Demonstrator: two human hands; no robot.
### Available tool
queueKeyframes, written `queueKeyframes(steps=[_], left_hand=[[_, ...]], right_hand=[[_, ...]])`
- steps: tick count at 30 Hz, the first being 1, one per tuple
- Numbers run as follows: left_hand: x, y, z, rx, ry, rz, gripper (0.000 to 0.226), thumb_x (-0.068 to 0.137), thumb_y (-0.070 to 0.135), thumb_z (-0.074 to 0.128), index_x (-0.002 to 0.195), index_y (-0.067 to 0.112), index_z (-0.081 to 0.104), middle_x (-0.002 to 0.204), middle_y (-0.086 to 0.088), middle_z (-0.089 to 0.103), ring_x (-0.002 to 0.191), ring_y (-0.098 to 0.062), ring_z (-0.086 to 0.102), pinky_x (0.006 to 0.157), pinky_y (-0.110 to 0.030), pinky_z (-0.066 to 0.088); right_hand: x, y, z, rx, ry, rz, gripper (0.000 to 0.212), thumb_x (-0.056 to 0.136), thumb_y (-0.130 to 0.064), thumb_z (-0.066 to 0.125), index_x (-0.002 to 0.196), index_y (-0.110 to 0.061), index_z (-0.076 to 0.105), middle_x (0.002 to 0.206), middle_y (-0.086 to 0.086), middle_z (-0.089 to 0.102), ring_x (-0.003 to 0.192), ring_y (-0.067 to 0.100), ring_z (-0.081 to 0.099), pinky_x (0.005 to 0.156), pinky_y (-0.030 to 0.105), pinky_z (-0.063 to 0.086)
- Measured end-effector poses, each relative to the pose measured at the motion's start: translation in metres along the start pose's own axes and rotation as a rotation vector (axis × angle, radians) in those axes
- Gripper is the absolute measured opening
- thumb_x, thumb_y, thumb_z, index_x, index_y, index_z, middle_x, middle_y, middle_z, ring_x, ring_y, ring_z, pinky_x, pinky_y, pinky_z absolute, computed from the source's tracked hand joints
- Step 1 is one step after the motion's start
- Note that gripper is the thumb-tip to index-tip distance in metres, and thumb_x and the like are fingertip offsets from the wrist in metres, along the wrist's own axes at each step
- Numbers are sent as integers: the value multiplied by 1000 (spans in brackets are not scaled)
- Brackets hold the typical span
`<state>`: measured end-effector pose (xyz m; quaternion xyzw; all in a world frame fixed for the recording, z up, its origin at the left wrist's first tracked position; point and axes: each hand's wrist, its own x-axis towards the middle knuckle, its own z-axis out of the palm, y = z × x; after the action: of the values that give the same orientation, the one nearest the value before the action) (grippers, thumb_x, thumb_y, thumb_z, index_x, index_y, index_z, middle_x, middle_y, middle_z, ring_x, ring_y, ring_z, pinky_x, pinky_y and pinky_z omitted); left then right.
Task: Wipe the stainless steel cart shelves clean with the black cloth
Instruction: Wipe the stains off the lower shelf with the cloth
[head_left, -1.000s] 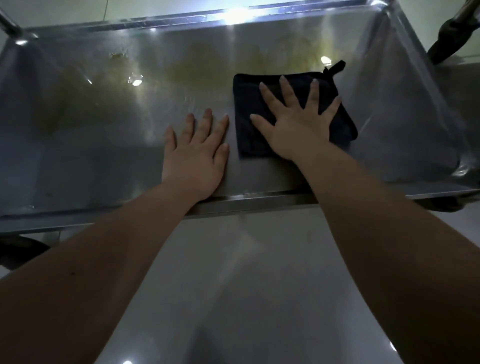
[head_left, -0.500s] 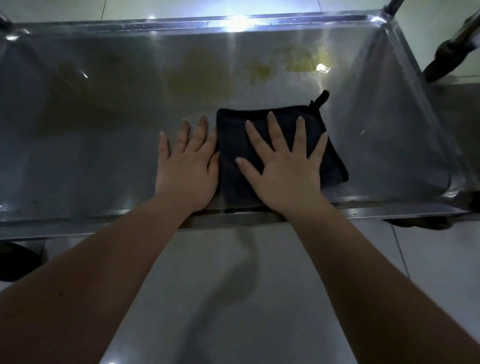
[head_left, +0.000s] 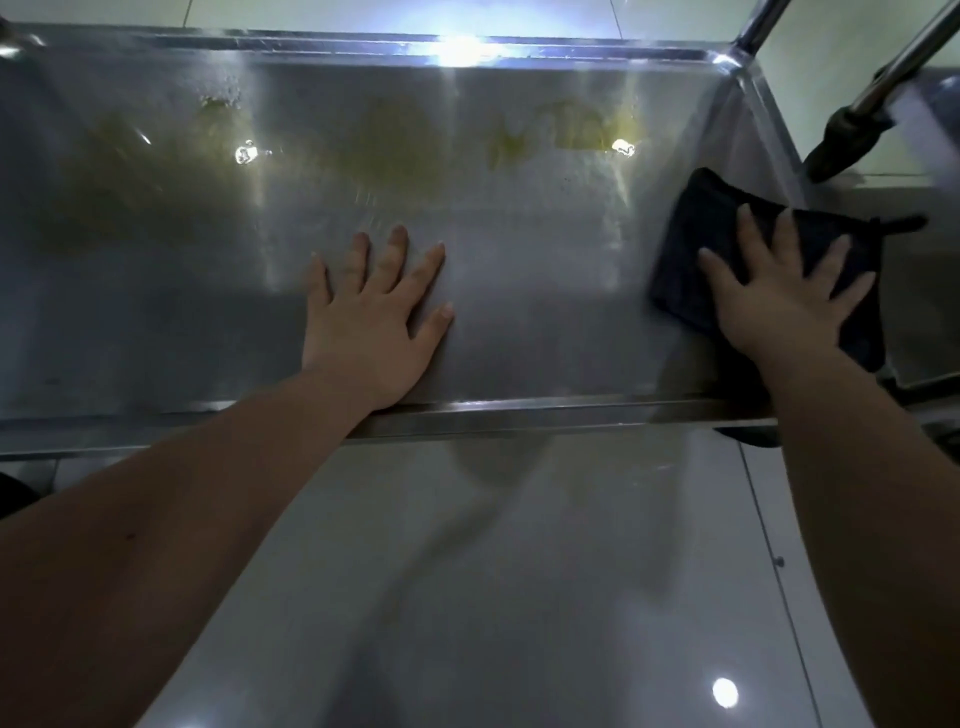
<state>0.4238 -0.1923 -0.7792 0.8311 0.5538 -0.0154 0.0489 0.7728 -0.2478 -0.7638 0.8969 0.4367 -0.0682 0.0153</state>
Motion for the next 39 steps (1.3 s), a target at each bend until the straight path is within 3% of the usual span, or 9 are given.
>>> queueKeyframes(steps=[4,9,12,17,25,30,32,37,39], left_hand=[[0,1,0,5,19,4,64,93,58,6,154,39,0,164,2,-1,149,-30,0,116,-60,1],[0,-2,4,-11,30,-25,64,99,44,14,155,22,-6,164,0,-4,150,-25,-3,118,-55,-1],[2,-5,5,-39,27,-62,66,99,39,13,154,13,-11,164,-3,-7,150,-21,-6,119,-49,-2],[4,-1,0,-3,30,-42,60,100,44,12,156,24,-2,164,-6,-2,150,-28,-2,118,-53,0],[6,-1,0,-12,23,-38,59,99,46,10,155,32,0,164,-4,-2,150,-29,-3,118,-54,0],[7,4,1,-1,30,-39,59,99,45,12,156,31,1,164,-4,0,149,-29,-2,118,-55,0],[7,5,1,-1,30,-40,59,100,44,13,156,31,1,164,-4,-1,149,-29,-2,117,-55,-1],[5,3,1,-11,26,-39,57,101,39,12,156,28,1,164,-3,-2,150,-27,-3,118,-54,-2],[6,3,0,-13,21,-35,57,101,37,13,156,25,1,164,-3,-2,150,-27,-4,118,-54,-1]], right_hand=[[-18,-43,4,54,-11,21,70,88,-76,13,151,-50,-1,164,-11,-6,147,41,-12,110,69,-8],[-82,-154,30,-30,32,-450,67,89,-73,10,150,-49,-6,163,-11,-9,147,40,-14,109,67,-12],[-85,-182,31,-34,4,-563,64,91,-72,8,150,-50,-8,163,-12,-11,146,38,-18,109,67,-15],[-38,-170,16,-23,-10,-564,65,90,-75,14,150,-53,0,163,-14,-4,148,35,-12,112,65,-11],[38,-44,-7,28,-23,-150,66,90,-76,17,150,-52,6,164,-12,2,149,36,-5,114,64,-6],[15,-22,-6,19,-61,-73,66,90,-74,15,150,-52,0,163,-13,-4,149,35,-9,113,65,-8],[-17,-42,4,10,-45,-102,66,90,-74,14,150,-51,-2,163,-13,-5,148,37,-10,112,66,-7],[-106,-133,30,-33,8,-491,68,86,-76,4,149,-52,-6,163,-12,-7,147,38,-13,110,65,-13],[-110,-141,29,-35,-21,-536,69,83,-78,-1,147,-54,-9,163,-13,-8,147,36,-16,110,64,-15]])
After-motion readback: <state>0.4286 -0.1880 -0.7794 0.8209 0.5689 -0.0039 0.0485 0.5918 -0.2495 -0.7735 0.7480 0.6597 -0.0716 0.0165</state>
